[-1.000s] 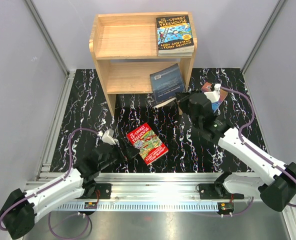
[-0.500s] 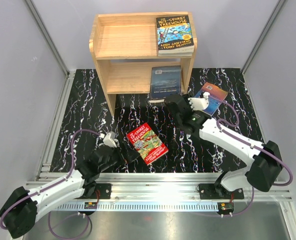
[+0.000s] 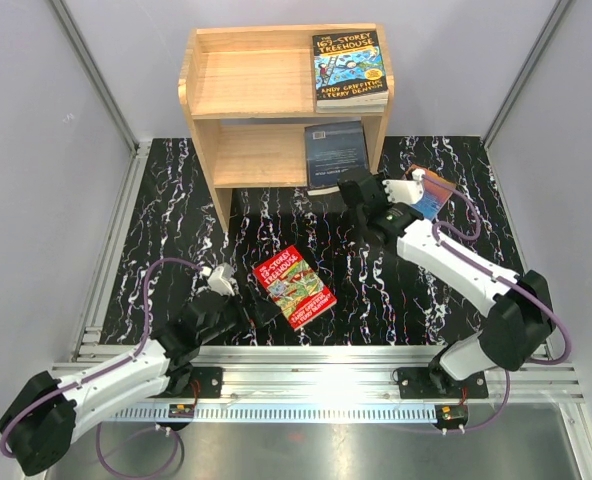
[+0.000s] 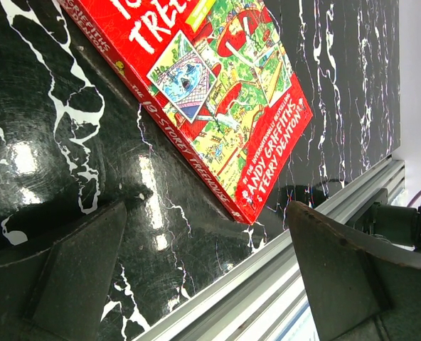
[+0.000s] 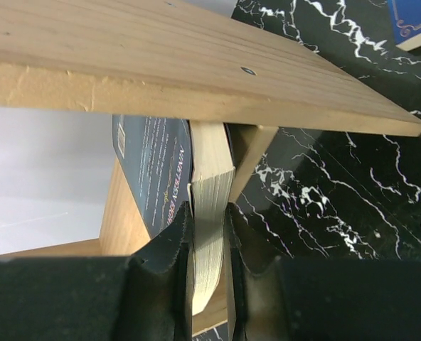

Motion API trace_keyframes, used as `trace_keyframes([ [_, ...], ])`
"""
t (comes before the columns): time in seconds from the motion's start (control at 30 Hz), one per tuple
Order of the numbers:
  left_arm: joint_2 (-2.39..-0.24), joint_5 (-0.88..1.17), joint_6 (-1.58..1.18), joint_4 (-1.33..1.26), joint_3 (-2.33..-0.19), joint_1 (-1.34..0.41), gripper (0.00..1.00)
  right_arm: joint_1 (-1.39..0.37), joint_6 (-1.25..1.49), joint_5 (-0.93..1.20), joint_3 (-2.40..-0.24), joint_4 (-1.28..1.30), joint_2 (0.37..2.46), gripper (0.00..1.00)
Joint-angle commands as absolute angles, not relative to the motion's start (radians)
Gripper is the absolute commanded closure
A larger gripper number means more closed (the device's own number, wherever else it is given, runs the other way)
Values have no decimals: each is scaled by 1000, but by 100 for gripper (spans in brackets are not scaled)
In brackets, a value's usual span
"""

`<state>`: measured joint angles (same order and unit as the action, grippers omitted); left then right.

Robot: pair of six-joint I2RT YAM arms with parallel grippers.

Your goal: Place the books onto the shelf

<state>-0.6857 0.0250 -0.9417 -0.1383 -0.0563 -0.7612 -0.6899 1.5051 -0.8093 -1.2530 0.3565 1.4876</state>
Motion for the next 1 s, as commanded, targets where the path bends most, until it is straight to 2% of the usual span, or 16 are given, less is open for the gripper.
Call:
trace_keyframes([
  [0.0, -701, 43, -927, -196, -12, -764, 1, -641, 1430, -819, -1287, 278, 1500, 99],
  [0.33, -727, 41, -931, -207, -17, -764, 1, -604, 1371, -744, -1333, 241, 1572, 97],
  [0.4, -727, 40, -931, -209, -18, -764, 1, -600, 1365, -726, -1325, 227, 1577, 86],
  [0.47, -727, 40, -931, -206, -18, -764, 1, -598, 1358, -712, -1324, 222, 1580, 71],
  [0.5, -727, 40, -931, -206, -18, -764, 1, -595, 1353, -709, -1324, 219, 1580, 56],
  [0.6, -730, 38, -933, -209, -18, -764, 1, -597, 1356, -686, -1309, 209, 1568, 41],
  [0.73, -739, 38, -931, -209, -21, -764, 1, -598, 1355, -650, -1267, 201, 1536, 32],
  [0.8, -739, 37, -933, -209, -21, -765, 1, -598, 1356, -631, -1246, 202, 1505, 22],
  [0.97, -741, 35, -936, -212, -21, -764, 1, -632, 1338, -614, -1171, 251, 1413, 11],
])
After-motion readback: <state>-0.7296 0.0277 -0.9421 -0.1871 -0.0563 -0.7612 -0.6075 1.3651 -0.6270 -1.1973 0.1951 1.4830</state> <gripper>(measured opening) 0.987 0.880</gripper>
